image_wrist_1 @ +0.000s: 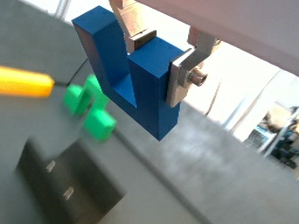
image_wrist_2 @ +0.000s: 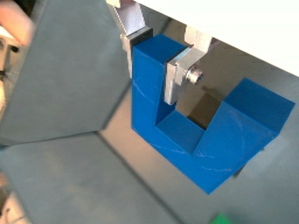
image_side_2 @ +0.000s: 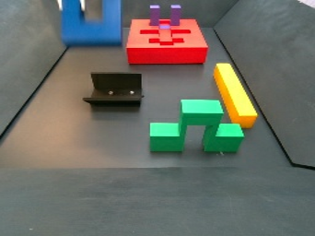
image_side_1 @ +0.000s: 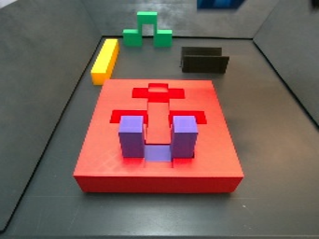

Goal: Pick up the blue object. Move up. Place the blue object on the fixture. Regrasp the blue object. Move to above the board. Insert the blue object.
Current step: Move to above the board.

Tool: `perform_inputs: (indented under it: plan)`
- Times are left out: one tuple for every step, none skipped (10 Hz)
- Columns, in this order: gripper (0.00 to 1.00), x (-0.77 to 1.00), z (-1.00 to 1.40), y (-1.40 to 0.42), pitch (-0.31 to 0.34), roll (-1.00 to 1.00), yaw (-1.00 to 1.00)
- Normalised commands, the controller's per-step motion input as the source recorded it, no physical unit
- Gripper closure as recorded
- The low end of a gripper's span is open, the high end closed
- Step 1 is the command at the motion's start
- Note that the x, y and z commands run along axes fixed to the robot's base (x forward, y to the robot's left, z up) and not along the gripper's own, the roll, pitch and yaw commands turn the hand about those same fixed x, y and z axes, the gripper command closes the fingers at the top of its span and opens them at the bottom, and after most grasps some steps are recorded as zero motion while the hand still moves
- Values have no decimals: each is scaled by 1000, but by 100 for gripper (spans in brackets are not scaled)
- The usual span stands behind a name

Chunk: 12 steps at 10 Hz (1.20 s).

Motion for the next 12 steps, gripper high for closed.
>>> perform_inputs:
  plan:
    - [100, -10, 1400, -29, 56, -12, -23]
    - [100, 16, 813, -13, 81, -18, -15]
    - [100, 38, 457, -15, 100, -3, -4]
    - [100, 55, 233, -19, 119, -3, 11]
    - [100, 53, 192, -16, 126, -5, 20]
    - [100, -1321, 267, -1400, 82, -1000, -51]
    - [100, -1328, 253, -1400, 77, -1000, -46]
    - [100, -1400, 267, -1349, 14, -1000, -31]
    - [100, -1400, 237, -1267, -18, -1000, -15]
    - [100, -1400, 236, -1247, -29, -1000, -9]
    - [100, -1400, 229, -1235, -32, -1000, -7]
    - [100, -746, 113, -610, -52, -1000, -6]
